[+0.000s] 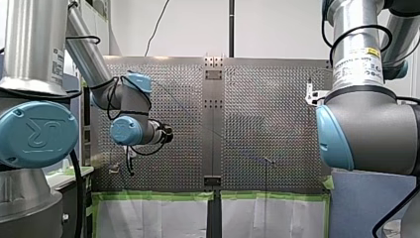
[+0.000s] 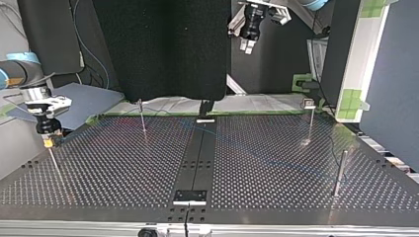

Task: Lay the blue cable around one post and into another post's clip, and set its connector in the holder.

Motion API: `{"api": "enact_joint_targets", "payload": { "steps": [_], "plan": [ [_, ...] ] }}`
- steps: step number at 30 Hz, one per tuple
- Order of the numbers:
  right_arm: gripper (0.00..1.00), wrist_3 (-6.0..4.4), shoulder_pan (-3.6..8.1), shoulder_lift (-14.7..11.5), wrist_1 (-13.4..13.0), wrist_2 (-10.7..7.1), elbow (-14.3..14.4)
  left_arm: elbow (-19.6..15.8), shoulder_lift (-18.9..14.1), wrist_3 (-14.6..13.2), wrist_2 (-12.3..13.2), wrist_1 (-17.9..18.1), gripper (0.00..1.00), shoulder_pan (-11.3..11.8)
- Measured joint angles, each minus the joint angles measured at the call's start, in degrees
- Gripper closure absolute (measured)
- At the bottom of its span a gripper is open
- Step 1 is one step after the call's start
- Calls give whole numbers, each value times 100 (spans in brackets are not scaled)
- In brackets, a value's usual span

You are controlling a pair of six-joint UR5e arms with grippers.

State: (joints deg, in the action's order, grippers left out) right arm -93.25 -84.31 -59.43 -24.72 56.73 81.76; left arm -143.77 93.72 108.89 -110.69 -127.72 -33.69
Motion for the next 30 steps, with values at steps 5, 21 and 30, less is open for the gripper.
{"api": "enact_joint_targets", "payload": {
  "steps": [5, 21, 30],
  "plan": [
    [100, 4, -15, 1, 5, 10, 0, 0, 4, 1, 0, 0, 7, 8],
    [14, 25, -27, 5, 11, 216, 3, 0, 5, 0, 0, 0, 7, 17],
    [0, 33, -47, 6, 2, 259, 3, 0, 3, 0, 0, 0, 7, 18]
  ]
}}
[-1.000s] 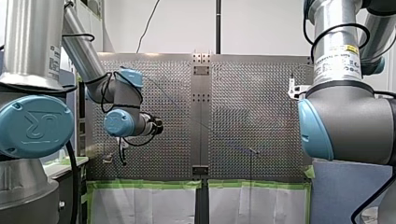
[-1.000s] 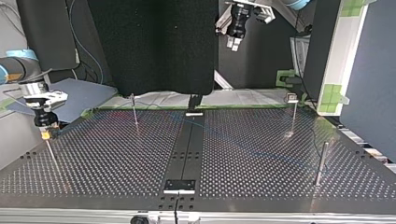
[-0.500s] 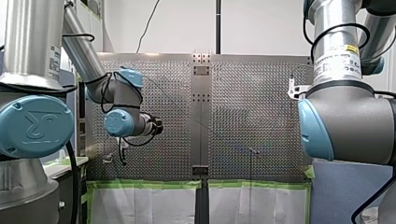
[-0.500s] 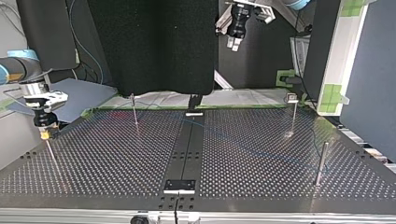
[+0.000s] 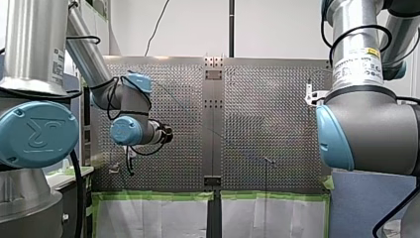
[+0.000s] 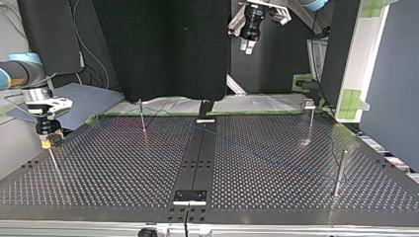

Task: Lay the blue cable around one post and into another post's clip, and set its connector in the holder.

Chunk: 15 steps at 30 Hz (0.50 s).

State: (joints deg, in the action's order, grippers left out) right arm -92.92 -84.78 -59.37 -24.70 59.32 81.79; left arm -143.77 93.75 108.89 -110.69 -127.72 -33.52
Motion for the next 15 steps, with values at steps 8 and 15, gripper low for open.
{"api": "enact_joint_targets", "payload": {
  "steps": [8, 15],
  "plan": [
    [0, 0, -14, 0, -19, 11, -1, 0, 2, 0, 6, 0, 7, 20],
    [0, -3, -35, 5, -40, 20, -4, 1, 1, 0, 17, 5, 7, 41]
  ]
}}
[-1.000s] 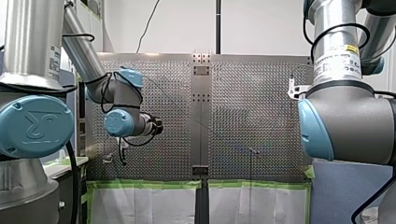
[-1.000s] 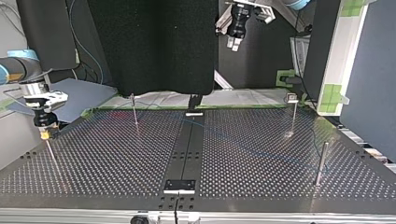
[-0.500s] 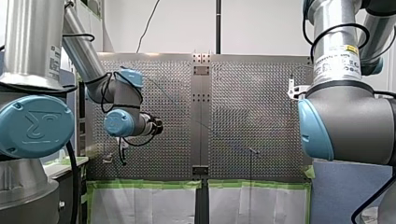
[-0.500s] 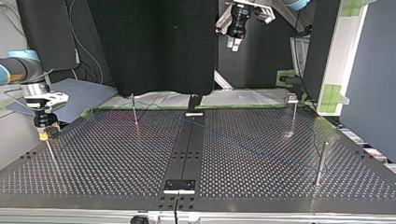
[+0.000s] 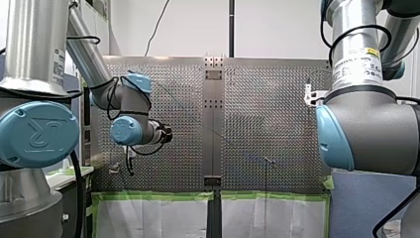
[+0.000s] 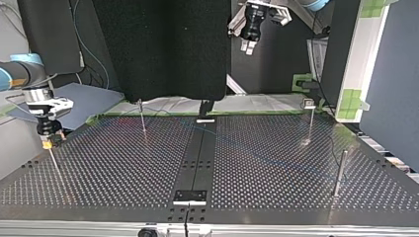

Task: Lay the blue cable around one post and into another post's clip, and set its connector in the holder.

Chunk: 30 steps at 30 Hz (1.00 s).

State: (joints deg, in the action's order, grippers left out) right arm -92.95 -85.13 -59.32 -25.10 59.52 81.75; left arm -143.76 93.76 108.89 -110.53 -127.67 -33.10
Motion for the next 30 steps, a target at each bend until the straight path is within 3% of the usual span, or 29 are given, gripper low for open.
{"api": "enact_joint_targets", "payload": {
  "steps": [14, 30],
  "plan": [
    [0, 0, -16, 2, 11, 41, 1, -1, 3, 0, 1, -2, 7, 4],
    [0, 3, -50, 2, 28, 304, 4, -2, 4, 0, 1, -4, 7, 6]
  ]
}}
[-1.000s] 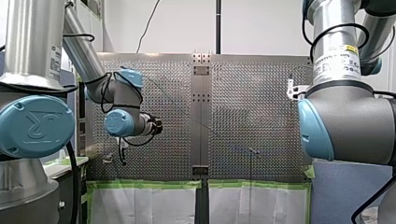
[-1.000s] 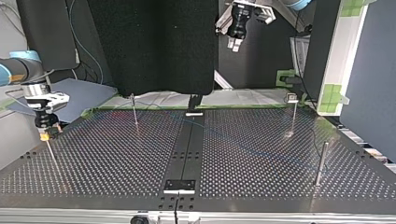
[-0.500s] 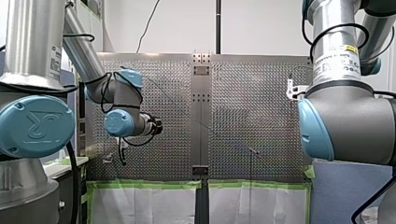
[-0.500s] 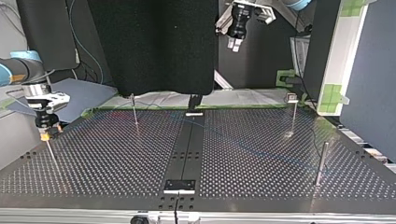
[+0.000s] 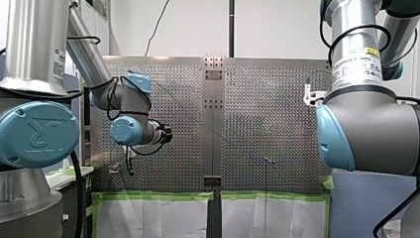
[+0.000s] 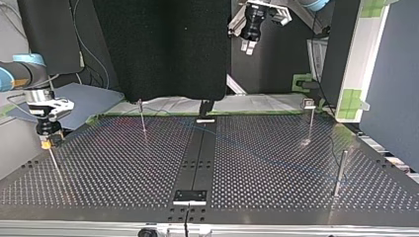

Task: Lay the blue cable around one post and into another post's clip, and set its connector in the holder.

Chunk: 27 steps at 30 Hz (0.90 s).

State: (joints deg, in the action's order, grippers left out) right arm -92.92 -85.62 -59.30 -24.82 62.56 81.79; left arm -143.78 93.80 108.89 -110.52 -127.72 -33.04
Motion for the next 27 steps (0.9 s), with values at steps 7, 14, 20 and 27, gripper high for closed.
{"api": "enact_joint_targets", "payload": {
  "steps": [7, 14, 20, 27],
  "plan": [
    [0, 0, -16, 0, -20, 96, -1, 0, 0, 0, 0, 0, 7, -1],
    [0, 0, -36, 0, -29, 207, 0, -1, 1, 0, 0, 1, 7, -1],
    [0, 0, -38, 0, -14, 291, -1, -2, 0, -1, 0, 0, 7, -1],
    [0, 0, -46, 0, -8, 350, 0, -1, 0, -4, 0, 0, 7, 1]
  ]
}}
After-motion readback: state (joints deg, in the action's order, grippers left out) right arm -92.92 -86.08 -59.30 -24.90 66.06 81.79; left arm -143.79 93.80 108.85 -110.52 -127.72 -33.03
